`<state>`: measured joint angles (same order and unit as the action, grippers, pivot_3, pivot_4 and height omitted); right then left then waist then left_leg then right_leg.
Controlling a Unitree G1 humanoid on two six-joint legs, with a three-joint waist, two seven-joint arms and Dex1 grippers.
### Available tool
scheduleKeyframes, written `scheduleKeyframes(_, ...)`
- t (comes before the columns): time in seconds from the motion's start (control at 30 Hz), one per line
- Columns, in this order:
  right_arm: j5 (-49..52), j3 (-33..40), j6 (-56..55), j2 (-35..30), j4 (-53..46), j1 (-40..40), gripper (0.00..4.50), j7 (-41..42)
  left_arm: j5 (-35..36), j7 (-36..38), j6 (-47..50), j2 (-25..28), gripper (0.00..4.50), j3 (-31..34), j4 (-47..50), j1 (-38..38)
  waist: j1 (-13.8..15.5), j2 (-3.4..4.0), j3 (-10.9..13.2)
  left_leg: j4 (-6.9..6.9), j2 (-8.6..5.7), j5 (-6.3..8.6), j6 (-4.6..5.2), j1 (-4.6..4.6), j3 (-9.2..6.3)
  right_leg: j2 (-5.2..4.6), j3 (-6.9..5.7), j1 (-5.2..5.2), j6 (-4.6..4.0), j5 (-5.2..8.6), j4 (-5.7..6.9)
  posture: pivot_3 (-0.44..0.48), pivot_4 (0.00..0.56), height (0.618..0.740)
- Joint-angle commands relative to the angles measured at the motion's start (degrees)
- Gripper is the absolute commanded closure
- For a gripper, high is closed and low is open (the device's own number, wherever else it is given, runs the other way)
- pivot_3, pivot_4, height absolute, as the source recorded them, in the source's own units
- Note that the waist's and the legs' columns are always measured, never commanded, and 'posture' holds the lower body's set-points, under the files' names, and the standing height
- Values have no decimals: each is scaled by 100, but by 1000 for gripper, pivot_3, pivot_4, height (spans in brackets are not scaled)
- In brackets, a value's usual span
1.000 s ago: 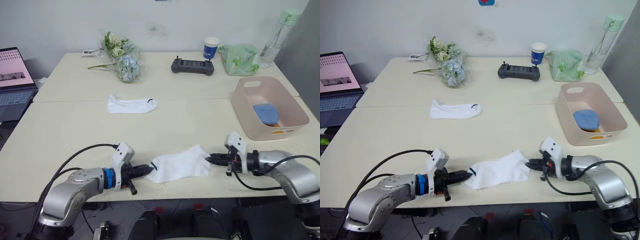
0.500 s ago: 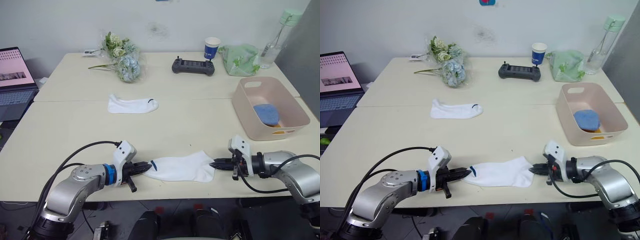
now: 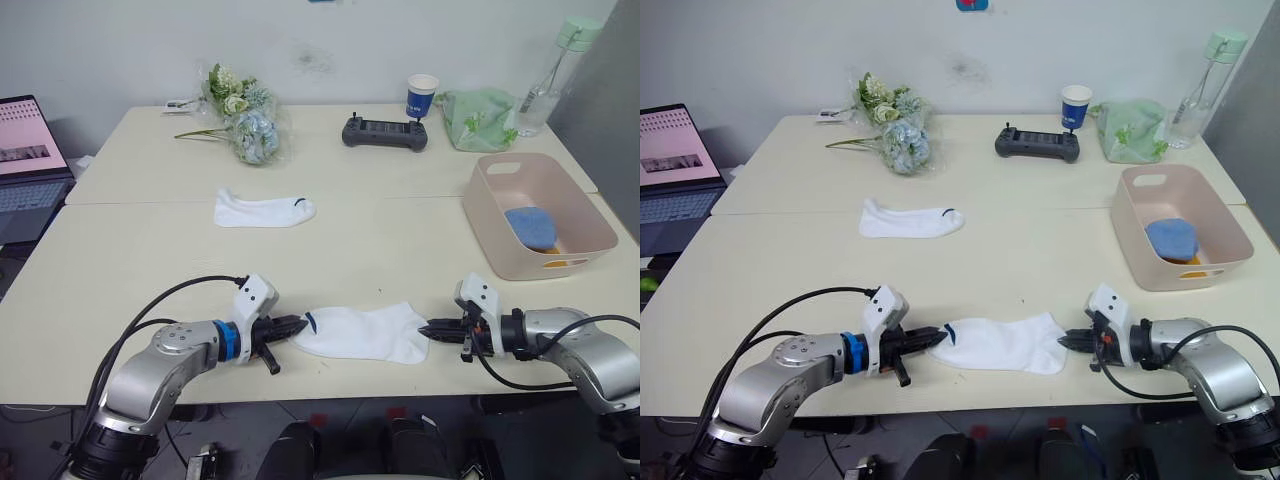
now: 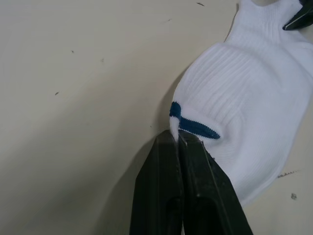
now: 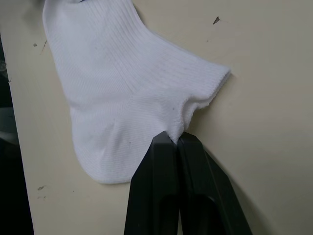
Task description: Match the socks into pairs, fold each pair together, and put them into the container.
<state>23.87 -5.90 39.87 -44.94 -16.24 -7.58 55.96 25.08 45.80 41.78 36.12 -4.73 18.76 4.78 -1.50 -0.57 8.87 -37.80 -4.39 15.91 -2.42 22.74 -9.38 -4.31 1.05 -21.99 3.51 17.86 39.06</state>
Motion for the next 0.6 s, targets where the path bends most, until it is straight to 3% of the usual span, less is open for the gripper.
scheduleKeyframes(0.03, 121, 205, 93, -100, -256, -72, 3481, -14, -89, 39, -177, 73, 3591, 24, -82, -18, 0, 0, 0, 0, 0, 0, 0, 0, 0, 0, 0, 0, 0, 0, 0, 0, 150, 740)
scheduleKeyframes(0.23, 294, 636, 206, -453, -486, -49, 1365, 77, -198, 210, -772, 449, 1735, 492, -134, -229, -3, 0, 0, 1, 1, 0, 0, 0, -1, 0, 0, 0, 0, 0, 0, 0, 150, 740)
scheduleKeyframes(0.37, 514, 905, 191, -545, -703, -291, 1357, 106, 135, 485, -1119, 643, 486, 1001, 306, -368, -19, 2, 2, 5, 7, 0, 1, -1, -1, 0, 1, -4, 0, 0, 0, 0, 150, 740)
scheduleKeyframes(0.47, 400, 601, -160, -313, -768, -532, 1357, 93, 35, 719, -1542, 665, 486, 916, 405, -247, -12, 2, 1, 4, 4, 0, 0, 0, 1, -4, 0, -1, 0, 0, -1, 0, 150, 740)
scheduleKeyframes(0.5, 319, 449, -327, -182, -761, -582, 1533, 69, -80, 781, -1742, 628, 458, 767, 406, -188, -8, 2, 2, 4, 4, 0, 0, -1, 1, -5, -1, 2, 0, 0, -4, 0, 150, 740)
scheduleKeyframes(0.6, -98, -12, -915, 196, -578, -646, 2270, -57, -327, 686, -2123, 293, 1100, 334, 365, -1, 10, 1, 1, 4, 2, 0, 0, 0, 0, -5, -5, 3, 0, 0, -8, 0, 150, 740)
